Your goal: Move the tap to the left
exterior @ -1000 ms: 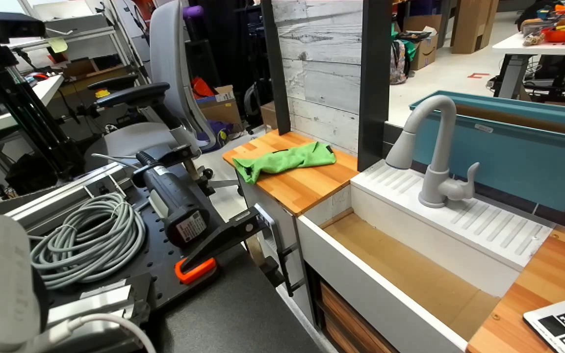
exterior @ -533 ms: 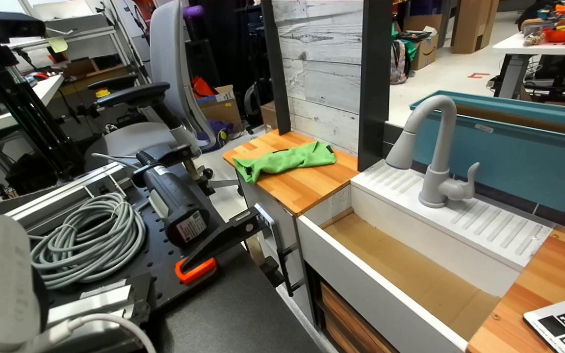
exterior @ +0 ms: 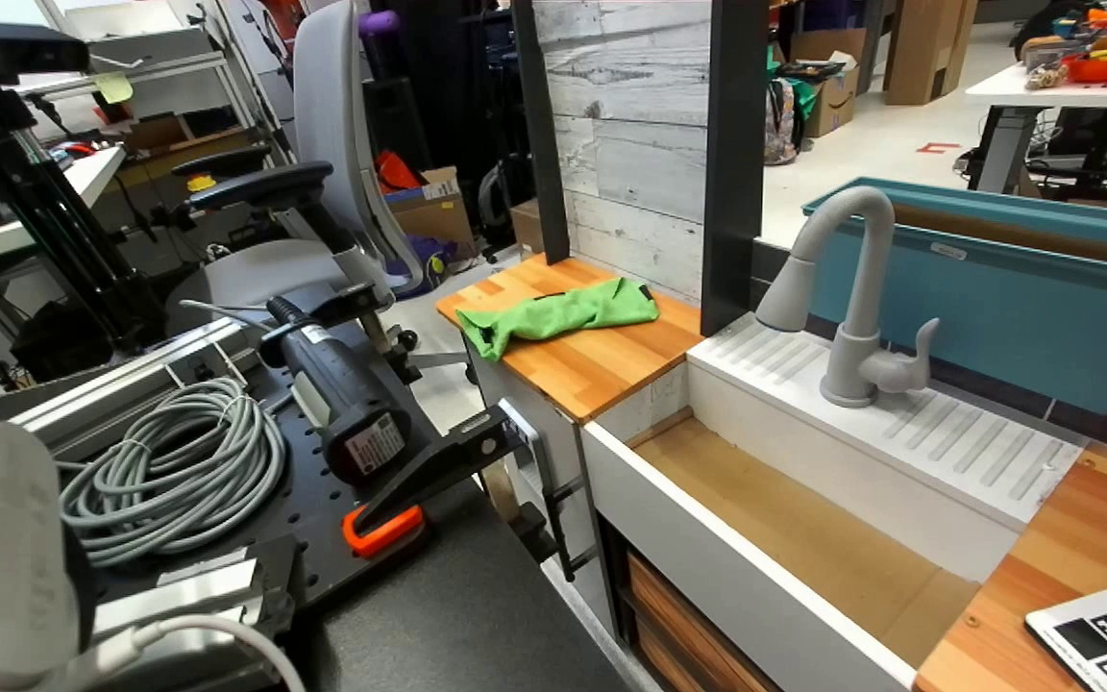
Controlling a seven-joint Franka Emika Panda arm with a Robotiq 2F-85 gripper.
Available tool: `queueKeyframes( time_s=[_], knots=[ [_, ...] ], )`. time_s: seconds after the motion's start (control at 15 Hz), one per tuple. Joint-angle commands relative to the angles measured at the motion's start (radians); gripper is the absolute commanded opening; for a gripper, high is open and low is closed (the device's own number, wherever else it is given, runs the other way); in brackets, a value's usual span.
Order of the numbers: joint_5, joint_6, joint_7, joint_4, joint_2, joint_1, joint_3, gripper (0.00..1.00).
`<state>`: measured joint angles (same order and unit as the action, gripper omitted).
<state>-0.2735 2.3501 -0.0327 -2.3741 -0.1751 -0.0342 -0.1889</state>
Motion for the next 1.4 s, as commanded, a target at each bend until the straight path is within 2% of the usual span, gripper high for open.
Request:
queueKeyframes(
  time_s=[0.0, 0.07, 0.13, 0.27, 0.47, 0.6, 0.93, 1.33],
  knots=[
    [-0.074, 0.101, -0.005, 0.113, 0.249, -0.022, 0.013, 1.00],
    [-0.074, 0.112, 0.014, 0.137, 0.296, -0.032, 0.019, 1.00],
    [-0.040, 0.091, 0.007, 0.059, 0.191, -0.035, 0.030, 1.00],
    [-0.038, 0.101, 0.008, 0.080, 0.251, -0.043, 0.037, 1.00],
    [-0.016, 0.118, 0.045, 0.069, 0.222, -0.040, 0.038, 1.00],
    [0.020, 0.157, 0.075, 0.090, 0.262, -0.039, 0.038, 1.00],
    [0.087, 0.192, 0.041, 0.173, 0.417, -0.054, 0.035, 1.00],
    [0.140, 0.241, 0.076, 0.327, 0.635, -0.052, 0.044, 1.00]
  ],
)
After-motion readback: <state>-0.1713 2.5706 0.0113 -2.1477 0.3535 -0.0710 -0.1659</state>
